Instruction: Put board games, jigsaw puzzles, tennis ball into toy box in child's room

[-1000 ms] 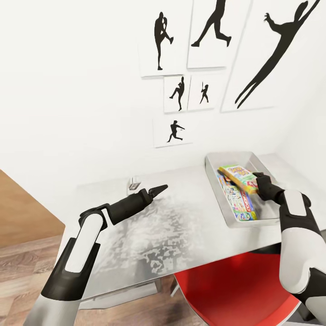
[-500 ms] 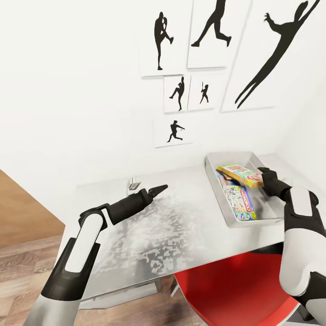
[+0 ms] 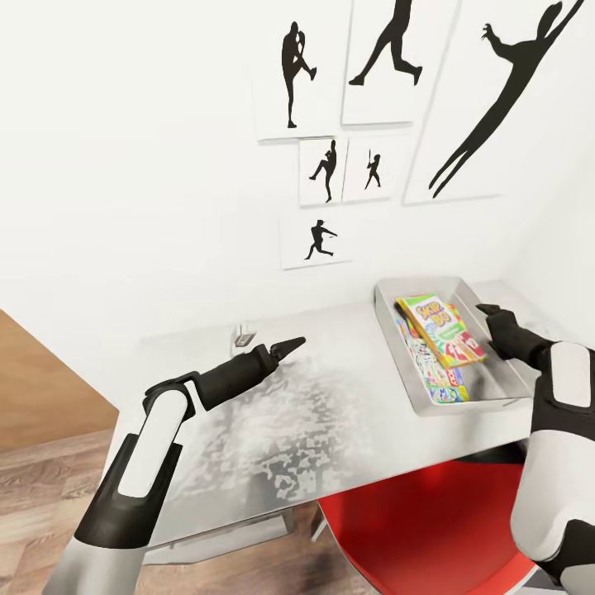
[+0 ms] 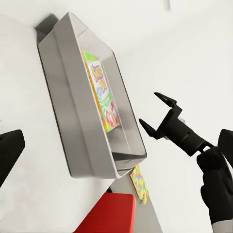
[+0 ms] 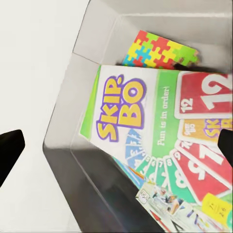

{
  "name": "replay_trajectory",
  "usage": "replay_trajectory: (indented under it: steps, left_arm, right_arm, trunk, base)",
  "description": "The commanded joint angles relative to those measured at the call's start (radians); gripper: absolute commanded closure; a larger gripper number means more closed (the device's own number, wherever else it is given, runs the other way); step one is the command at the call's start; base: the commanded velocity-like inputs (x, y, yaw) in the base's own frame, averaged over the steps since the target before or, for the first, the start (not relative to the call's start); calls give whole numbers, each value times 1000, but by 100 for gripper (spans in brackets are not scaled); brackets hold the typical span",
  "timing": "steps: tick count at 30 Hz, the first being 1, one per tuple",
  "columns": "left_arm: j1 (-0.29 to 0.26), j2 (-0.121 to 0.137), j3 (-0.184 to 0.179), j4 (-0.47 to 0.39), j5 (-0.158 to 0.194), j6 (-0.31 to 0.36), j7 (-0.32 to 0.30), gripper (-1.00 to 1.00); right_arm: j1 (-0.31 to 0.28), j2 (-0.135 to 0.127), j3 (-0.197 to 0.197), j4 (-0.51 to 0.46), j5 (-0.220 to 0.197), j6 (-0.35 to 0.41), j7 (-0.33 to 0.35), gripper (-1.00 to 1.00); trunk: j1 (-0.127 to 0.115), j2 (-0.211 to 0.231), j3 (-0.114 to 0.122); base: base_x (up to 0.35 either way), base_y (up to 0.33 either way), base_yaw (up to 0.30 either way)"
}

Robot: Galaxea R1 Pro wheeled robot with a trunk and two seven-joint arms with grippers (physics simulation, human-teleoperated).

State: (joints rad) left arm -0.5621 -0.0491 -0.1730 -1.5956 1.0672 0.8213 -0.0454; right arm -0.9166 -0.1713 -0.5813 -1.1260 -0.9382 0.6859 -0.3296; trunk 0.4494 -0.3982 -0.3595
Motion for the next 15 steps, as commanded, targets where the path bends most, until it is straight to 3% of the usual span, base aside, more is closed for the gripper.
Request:
replay_trajectory:
  steps: [1, 9, 15]
  left_arm:
    - [-1, -1, 1, 0, -4, 4, -5, -100]
    - [0, 3, 4, 1, -4, 3, -2, -100]
    - [-1, 3, 3, 2, -4, 4, 2, -100]
  right_arm:
    - [-1, 0, -1, -2, -11, 3, -10, -100]
    - [79, 0, -3, -107, -71, 71, -45, -100]
    - [162, -4, -3, -257, -162, 122, -104, -100]
  trunk:
    - [1, -2, -2]
    - [1, -2, -2]
    - [1, -2, -2]
  base:
    - [0, 0, 0]
    - [0, 0, 0]
    - [-40, 0, 0]
